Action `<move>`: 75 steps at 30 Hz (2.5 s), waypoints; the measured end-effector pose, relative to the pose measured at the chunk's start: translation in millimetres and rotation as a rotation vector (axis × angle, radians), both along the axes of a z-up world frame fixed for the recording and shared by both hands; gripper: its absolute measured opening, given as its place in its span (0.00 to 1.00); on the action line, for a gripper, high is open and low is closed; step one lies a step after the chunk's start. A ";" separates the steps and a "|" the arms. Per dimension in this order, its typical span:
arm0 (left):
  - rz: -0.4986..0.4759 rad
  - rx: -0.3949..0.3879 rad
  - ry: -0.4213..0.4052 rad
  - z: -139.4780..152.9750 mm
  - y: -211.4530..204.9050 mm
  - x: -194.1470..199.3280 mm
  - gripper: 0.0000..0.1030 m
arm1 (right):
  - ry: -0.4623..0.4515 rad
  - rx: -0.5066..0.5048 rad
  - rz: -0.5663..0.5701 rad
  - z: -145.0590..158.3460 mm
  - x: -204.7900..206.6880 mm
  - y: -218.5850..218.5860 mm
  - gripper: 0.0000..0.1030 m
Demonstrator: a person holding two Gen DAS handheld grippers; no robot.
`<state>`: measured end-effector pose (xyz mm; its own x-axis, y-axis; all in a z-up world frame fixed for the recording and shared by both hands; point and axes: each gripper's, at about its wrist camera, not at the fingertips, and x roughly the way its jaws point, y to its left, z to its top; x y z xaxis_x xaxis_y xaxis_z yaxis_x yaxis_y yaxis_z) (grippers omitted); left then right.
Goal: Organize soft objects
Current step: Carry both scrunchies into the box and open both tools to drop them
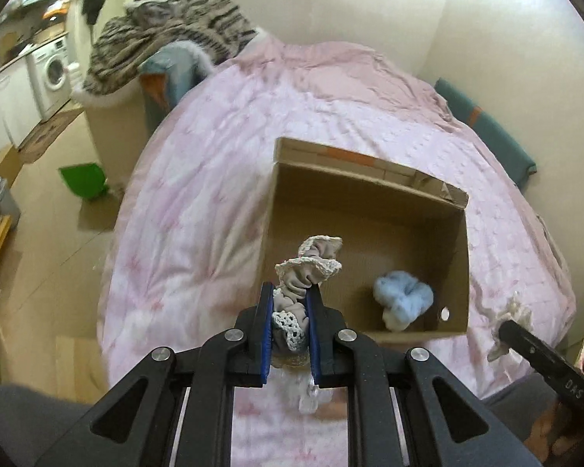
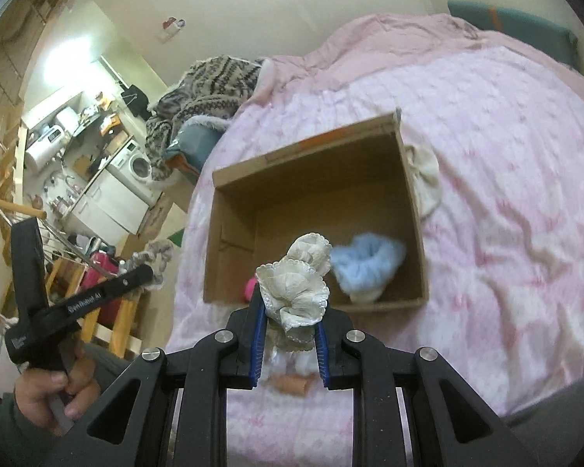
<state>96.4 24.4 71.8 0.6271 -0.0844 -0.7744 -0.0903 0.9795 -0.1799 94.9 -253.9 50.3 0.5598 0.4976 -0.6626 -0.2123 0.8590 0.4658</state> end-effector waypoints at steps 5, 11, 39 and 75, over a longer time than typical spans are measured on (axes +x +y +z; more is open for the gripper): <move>-0.028 0.022 0.003 -5.4 -9.5 28.8 0.13 | -0.009 -0.030 0.003 0.0 27.2 4.2 0.23; -0.064 0.078 0.002 -19.7 -27.5 61.6 0.13 | -0.002 -0.056 0.012 -9.0 58.4 13.8 0.23; -0.115 0.152 0.092 -97.5 -48.6 85.2 0.14 | 0.133 -0.186 0.065 -85.3 94.7 44.3 0.23; -0.097 0.150 0.045 -85.4 -46.2 84.7 0.60 | 0.124 -0.150 0.033 -83.7 95.7 34.9 0.34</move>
<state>181.1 -21.8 -13.6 0.5862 -0.0244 -0.8098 0.0010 0.9996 -0.0294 190.6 -218.9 -33.4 0.4545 0.4050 -0.7933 -0.1908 0.9143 0.3574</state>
